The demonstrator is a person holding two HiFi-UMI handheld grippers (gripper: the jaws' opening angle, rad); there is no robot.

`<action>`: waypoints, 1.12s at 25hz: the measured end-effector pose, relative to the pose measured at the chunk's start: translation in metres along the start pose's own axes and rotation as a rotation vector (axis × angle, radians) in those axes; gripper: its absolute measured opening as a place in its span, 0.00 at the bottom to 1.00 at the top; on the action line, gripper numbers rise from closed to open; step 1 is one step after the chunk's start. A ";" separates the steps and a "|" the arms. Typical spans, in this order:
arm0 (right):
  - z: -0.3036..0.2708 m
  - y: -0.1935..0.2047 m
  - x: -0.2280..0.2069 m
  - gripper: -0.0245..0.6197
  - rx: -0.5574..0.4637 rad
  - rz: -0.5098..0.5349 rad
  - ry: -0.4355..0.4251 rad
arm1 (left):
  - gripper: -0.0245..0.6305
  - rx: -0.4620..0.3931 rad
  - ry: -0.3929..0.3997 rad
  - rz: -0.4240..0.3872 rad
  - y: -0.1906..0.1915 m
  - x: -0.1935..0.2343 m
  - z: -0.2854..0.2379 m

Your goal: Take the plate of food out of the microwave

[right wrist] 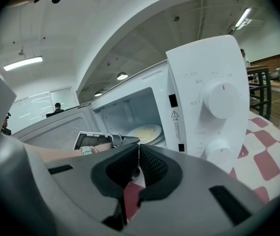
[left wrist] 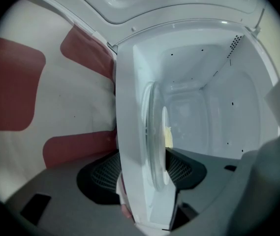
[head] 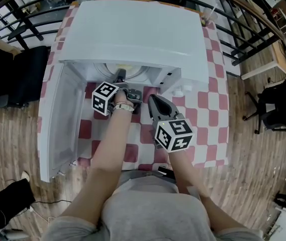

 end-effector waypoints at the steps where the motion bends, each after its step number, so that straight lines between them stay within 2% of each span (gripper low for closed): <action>1: 0.000 0.000 0.000 0.08 0.000 0.001 -0.001 | 0.46 0.002 -0.001 0.003 0.000 0.000 0.001; 15: 0.009 -0.006 0.014 0.08 -0.020 0.016 -0.026 | 0.37 0.043 -0.043 -0.012 0.006 0.000 0.020; 20: 0.014 -0.009 0.013 0.08 -0.039 0.009 -0.021 | 0.29 0.038 -0.056 -0.035 0.006 -0.001 0.026; 28: 0.019 -0.009 0.012 0.08 -0.052 0.001 -0.013 | 0.23 0.049 -0.068 -0.011 0.005 -0.003 0.030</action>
Point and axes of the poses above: the fingertips, and each gripper's own axes: z backward along the fingers, x to its left, y out of its underside, the point moved 1 cm from there along z, backward along the fingers, and after that the axes turned 12 degrees about -z, right-handed, at the moved point
